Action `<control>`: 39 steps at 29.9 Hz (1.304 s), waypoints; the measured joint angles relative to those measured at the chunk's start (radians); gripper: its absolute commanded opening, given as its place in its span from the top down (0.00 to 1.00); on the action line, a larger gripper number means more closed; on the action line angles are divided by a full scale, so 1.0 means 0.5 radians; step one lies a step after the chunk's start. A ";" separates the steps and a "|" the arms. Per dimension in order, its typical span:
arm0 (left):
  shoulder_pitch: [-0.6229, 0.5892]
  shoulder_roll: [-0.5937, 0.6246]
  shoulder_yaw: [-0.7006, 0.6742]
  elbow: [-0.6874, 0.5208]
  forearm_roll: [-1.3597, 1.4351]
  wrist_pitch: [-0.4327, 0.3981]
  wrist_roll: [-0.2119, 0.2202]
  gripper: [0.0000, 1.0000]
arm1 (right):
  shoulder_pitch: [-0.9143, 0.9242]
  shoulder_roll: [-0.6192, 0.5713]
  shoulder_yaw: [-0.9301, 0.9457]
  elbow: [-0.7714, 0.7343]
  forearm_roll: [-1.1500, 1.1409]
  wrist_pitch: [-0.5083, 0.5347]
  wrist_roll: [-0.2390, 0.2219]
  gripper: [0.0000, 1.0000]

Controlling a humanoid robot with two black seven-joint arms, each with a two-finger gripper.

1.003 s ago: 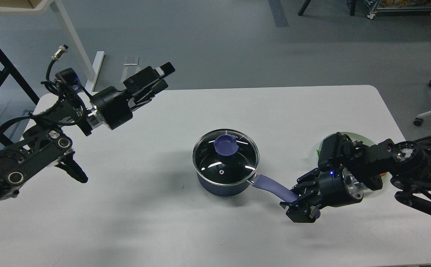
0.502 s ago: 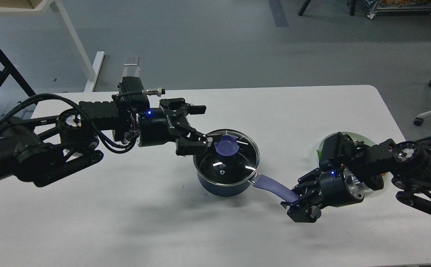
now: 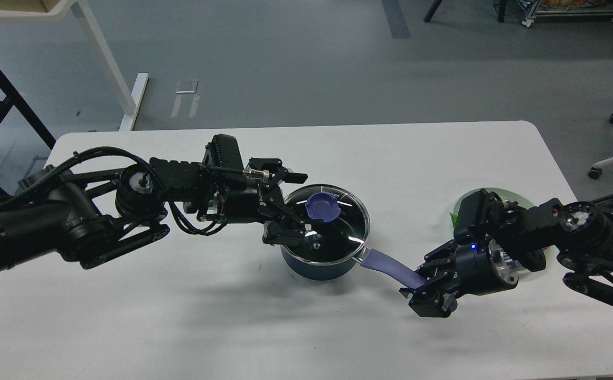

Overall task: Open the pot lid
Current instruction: 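Reach the left gripper over the pot to the purple lid knob, then grasp the purple knob of the glass lid with the left gripper, then lift the glass lid off the pot and carry it toward the robot's left side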

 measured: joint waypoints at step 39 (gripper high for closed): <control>-0.035 -0.106 0.067 0.093 -0.029 -0.002 0.000 0.72 | -0.006 -0.006 0.009 -0.013 0.003 -0.003 0.000 0.69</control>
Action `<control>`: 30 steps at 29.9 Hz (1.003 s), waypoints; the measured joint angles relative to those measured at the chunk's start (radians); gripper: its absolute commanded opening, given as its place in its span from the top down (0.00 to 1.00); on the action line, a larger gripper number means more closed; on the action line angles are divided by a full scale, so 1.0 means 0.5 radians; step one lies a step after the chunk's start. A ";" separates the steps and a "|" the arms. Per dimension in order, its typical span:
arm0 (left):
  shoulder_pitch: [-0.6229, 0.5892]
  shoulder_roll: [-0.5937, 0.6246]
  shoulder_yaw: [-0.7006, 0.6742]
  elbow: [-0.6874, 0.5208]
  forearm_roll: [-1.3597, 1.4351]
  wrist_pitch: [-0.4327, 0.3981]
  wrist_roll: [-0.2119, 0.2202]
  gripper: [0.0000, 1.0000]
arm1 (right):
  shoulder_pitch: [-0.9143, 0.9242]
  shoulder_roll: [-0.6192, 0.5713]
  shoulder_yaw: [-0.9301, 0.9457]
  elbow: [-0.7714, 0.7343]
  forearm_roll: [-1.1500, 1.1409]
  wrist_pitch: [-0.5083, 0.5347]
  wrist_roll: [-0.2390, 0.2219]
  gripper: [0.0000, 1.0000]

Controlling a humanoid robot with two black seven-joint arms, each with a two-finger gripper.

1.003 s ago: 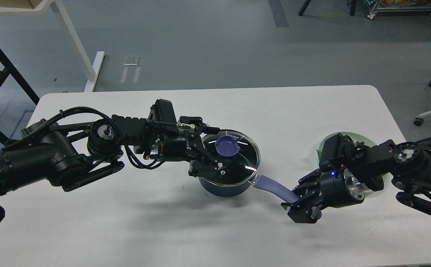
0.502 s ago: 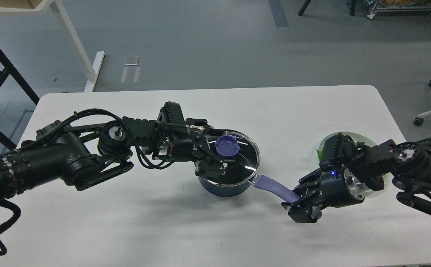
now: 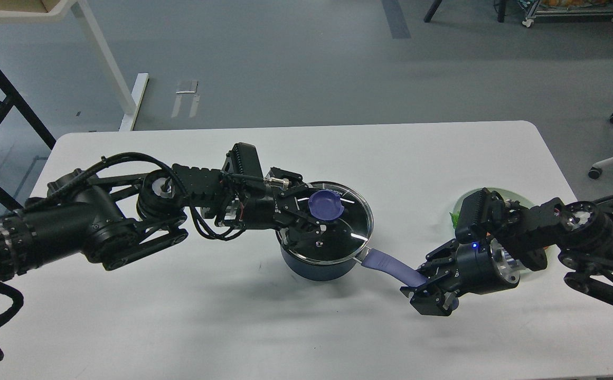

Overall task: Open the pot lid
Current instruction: 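Lift the glass lid off the pot and carry it toward the robot's left side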

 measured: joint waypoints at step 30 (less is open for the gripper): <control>0.621 1.140 0.108 0.024 -0.337 0.724 0.000 0.68 | 0.003 -0.030 0.014 0.000 0.003 0.000 0.000 0.69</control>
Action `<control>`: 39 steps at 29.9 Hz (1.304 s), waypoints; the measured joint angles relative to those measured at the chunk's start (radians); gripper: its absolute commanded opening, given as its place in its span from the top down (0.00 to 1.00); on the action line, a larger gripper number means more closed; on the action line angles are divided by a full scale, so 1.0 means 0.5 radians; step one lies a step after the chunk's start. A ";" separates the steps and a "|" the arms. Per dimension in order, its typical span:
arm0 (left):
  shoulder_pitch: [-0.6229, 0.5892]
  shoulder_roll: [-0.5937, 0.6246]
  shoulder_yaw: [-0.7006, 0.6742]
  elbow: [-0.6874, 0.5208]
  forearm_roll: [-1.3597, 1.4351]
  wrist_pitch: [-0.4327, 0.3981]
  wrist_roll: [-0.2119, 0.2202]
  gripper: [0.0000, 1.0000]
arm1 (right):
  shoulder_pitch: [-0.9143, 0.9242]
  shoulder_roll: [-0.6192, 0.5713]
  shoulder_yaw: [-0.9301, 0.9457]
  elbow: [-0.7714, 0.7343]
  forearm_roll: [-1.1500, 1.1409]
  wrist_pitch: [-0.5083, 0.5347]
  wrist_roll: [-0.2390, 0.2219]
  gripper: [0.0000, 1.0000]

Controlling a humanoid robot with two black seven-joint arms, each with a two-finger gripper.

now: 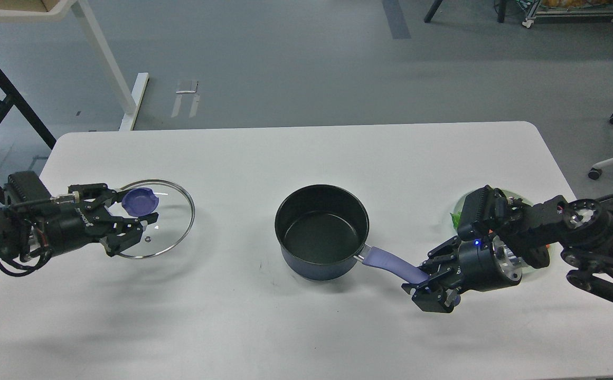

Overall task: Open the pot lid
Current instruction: 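Lift the glass lid off the pot and carry it toward the robot's left side, then lower the glass lid onto the table beside the pot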

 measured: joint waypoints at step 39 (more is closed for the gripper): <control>0.282 -0.139 0.003 0.347 -0.153 0.109 0.001 0.01 | -0.006 0.001 0.003 -0.002 0.003 -0.003 0.000 0.68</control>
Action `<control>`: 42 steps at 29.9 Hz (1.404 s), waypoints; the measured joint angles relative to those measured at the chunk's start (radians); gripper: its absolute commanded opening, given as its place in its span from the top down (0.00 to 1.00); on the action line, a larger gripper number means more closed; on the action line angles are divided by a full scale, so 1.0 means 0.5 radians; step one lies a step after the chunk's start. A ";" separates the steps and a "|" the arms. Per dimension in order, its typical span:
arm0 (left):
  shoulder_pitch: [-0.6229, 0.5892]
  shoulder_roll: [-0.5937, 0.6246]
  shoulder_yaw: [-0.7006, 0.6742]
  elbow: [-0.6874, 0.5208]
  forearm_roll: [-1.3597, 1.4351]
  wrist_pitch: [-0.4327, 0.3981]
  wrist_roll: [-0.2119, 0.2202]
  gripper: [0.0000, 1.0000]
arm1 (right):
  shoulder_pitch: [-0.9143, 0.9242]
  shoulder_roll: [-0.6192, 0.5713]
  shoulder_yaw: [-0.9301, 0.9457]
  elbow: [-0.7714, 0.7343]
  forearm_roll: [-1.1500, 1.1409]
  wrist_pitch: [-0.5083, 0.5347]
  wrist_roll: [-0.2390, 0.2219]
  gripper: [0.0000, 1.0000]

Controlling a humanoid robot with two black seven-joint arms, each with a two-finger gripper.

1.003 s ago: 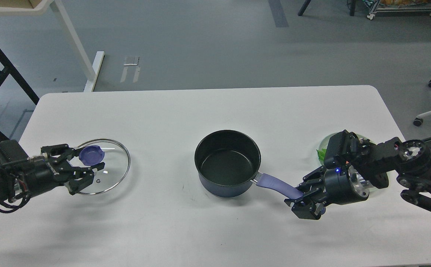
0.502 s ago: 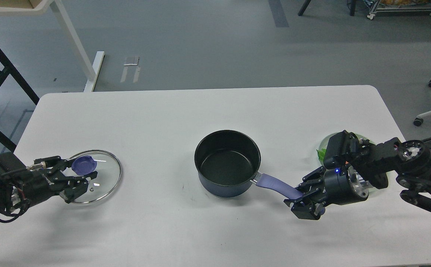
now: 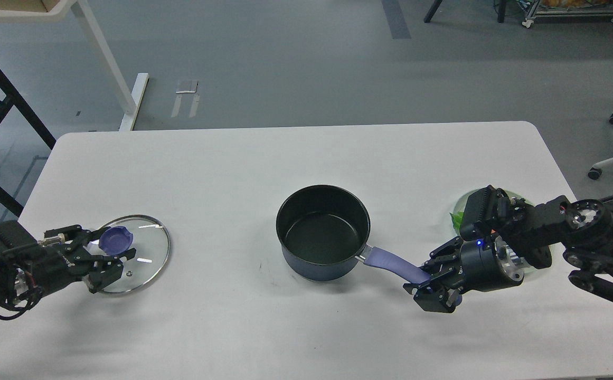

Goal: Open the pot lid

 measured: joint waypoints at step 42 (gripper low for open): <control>-0.651 -0.123 -0.391 0.003 -3.654 -1.566 0.000 0.01 | -0.012 -0.003 0.002 0.000 0.009 0.000 0.000 0.21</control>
